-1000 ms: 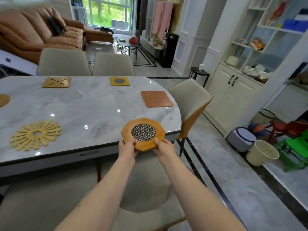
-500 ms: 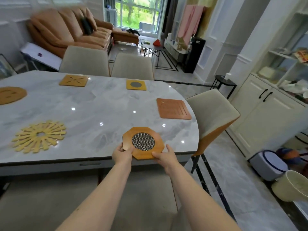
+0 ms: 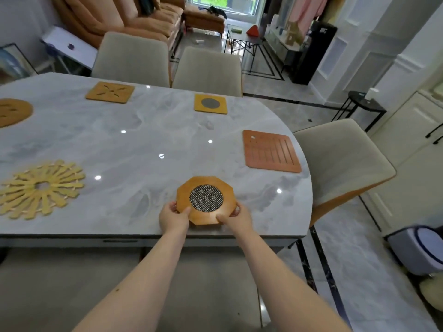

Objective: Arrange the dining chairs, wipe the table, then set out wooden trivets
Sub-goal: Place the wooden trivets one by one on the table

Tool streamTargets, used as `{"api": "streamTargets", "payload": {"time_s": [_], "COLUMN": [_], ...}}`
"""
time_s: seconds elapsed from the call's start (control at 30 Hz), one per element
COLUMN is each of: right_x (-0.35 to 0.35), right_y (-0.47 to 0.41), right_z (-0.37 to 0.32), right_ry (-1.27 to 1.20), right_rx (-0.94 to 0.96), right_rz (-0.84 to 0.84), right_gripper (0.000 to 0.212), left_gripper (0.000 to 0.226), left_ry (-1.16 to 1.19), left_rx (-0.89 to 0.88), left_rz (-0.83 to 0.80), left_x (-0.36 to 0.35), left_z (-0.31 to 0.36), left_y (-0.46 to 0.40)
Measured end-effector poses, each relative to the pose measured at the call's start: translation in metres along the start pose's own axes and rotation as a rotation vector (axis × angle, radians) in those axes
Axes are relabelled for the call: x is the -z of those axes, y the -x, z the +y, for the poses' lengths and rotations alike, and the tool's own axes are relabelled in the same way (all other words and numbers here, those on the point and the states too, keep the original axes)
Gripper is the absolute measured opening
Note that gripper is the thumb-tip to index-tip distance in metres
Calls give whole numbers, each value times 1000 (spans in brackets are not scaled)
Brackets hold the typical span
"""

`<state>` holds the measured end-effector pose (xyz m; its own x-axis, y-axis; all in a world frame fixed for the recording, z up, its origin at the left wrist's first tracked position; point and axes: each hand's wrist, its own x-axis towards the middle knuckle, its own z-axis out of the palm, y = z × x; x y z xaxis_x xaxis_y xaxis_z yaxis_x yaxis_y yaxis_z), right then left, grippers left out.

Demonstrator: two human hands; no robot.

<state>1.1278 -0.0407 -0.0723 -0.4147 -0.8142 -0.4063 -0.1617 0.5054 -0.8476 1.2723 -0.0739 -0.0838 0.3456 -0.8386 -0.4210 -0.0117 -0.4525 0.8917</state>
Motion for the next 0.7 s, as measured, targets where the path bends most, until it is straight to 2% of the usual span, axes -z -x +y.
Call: {"api": "streamTargets", "payload": {"time_s": [0.1,0.23,0.4,0.7], "right_x": [-4,-5,-5,-3], "right_y": [-18,-17,-25,-31], "right_z": [3,3,9,8], "right_ry": [125,313,315,322], "right_rx": [50,35,19,4], "right_rz": [39,40,46,50], "right_gripper": [58,74,84,88], "left_gripper": [32,38,48,63], "left_ry": [-141,-406,-455,-479], "left_rx": [-47,-114,-173,-186], "left_rz": [-13,-39,-62,-90], "left_x": [-10,-20,-23,-24], "left_z": [-13,-25,-24,-27], "left_y": [-17,-21,-20,-24]}}
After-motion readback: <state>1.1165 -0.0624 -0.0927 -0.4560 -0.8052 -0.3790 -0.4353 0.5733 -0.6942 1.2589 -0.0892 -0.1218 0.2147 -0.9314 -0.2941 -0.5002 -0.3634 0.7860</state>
